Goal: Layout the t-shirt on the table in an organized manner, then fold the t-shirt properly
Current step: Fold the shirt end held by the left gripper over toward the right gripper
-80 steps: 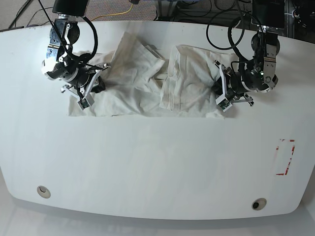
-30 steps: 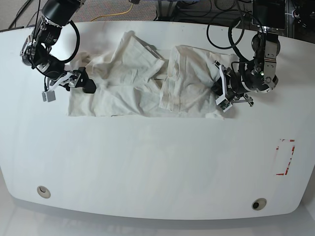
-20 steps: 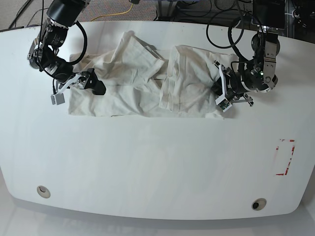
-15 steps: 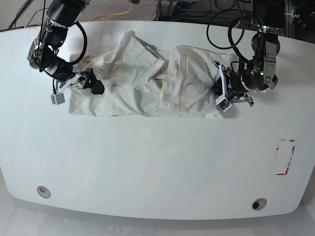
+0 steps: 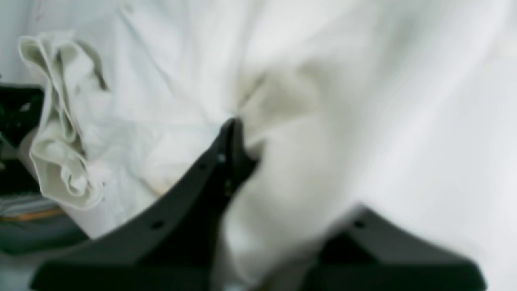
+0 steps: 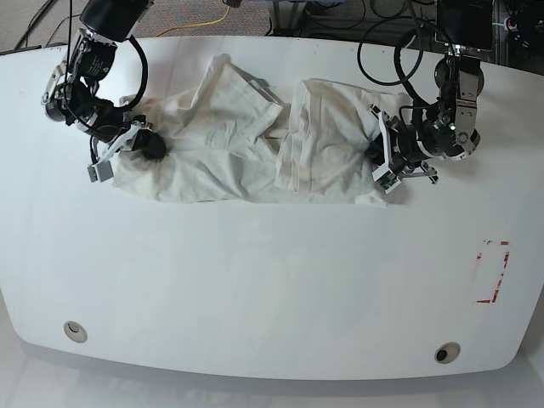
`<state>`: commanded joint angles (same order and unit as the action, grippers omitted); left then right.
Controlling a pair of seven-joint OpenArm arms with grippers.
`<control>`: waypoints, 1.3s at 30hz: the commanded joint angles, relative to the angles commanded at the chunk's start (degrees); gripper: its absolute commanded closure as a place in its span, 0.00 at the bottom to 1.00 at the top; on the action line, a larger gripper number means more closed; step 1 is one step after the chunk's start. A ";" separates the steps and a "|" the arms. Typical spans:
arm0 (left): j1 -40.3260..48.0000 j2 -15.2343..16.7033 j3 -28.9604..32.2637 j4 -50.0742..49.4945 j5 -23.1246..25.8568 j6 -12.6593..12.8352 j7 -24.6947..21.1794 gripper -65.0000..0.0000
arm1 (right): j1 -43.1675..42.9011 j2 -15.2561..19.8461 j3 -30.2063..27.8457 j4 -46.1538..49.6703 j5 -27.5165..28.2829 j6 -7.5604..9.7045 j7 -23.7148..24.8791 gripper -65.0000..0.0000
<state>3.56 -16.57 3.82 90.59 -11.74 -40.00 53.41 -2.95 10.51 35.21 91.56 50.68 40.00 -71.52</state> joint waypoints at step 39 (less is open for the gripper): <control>-6.33 11.96 13.45 -1.32 0.26 0.00 1.85 0.86 | -0.35 -6.51 -20.31 18.02 0.09 -0.84 -2.37 1.00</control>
<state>-2.77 -4.62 17.27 89.27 -11.47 -40.00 55.25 -3.30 4.00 14.90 109.58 50.77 39.16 -73.89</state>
